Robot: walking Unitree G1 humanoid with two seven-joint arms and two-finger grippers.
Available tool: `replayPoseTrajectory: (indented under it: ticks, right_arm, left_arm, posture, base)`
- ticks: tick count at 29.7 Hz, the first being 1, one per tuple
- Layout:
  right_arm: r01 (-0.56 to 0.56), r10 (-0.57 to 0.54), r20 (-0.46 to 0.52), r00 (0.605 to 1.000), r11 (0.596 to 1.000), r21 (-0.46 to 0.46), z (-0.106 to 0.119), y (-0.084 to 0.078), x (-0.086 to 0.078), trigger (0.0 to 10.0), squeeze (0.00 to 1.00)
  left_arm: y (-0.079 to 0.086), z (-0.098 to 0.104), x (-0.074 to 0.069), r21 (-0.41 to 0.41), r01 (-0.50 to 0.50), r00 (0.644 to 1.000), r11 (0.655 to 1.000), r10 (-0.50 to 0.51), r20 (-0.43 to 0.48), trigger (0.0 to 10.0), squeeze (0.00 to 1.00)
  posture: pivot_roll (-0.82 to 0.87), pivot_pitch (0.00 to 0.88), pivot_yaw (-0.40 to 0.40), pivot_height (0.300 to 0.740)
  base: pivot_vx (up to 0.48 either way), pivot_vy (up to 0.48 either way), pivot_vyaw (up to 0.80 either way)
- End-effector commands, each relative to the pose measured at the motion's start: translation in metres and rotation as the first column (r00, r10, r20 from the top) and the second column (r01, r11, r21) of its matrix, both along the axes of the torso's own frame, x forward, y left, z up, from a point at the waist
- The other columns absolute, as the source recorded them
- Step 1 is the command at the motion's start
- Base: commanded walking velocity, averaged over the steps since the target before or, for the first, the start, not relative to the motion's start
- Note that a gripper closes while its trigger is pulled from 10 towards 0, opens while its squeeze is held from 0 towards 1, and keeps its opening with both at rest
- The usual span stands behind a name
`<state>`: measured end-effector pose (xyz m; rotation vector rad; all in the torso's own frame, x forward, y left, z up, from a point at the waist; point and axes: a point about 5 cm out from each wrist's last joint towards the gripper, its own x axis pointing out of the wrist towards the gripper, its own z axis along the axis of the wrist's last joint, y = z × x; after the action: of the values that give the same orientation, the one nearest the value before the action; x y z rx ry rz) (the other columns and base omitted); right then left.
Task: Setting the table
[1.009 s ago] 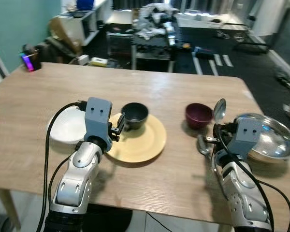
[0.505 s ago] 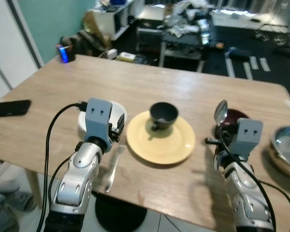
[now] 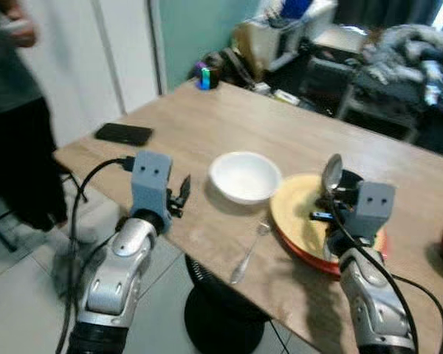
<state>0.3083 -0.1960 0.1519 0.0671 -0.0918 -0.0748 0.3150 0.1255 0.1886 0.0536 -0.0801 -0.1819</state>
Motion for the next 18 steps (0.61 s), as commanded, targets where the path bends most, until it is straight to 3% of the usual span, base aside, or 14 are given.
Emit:
replayPoseTrajectory:
  ticks: [1,18]
  right_arm:
    - [0.017,-0.017,-0.015,1.0,1.0,-0.003,-0.0041,-0.0039,-0.0015,10.0,0.0]
    - [0.019,-0.019,-0.017,1.0,1.0,-0.008,-0.0061,-0.0045,-0.0016,10.0,0.0]
  left_arm:
    - [-0.0015,-0.0039,-0.0002,0.01,0.003,1.0,1.0,-0.003,-0.012,10.0,0.0]
    - [-0.0034,-0.0048,0.0008,0.014,0.009,1.0,1.0,-0.008,-0.012,10.0,0.0]
  posture:
    - [-0.06,0.0,0.04,0.74]
    - [-0.06,0.0,0.041,0.74]
  base:
    - [0.0,0.0,0.8]
    - [0.0,0.0,0.8]
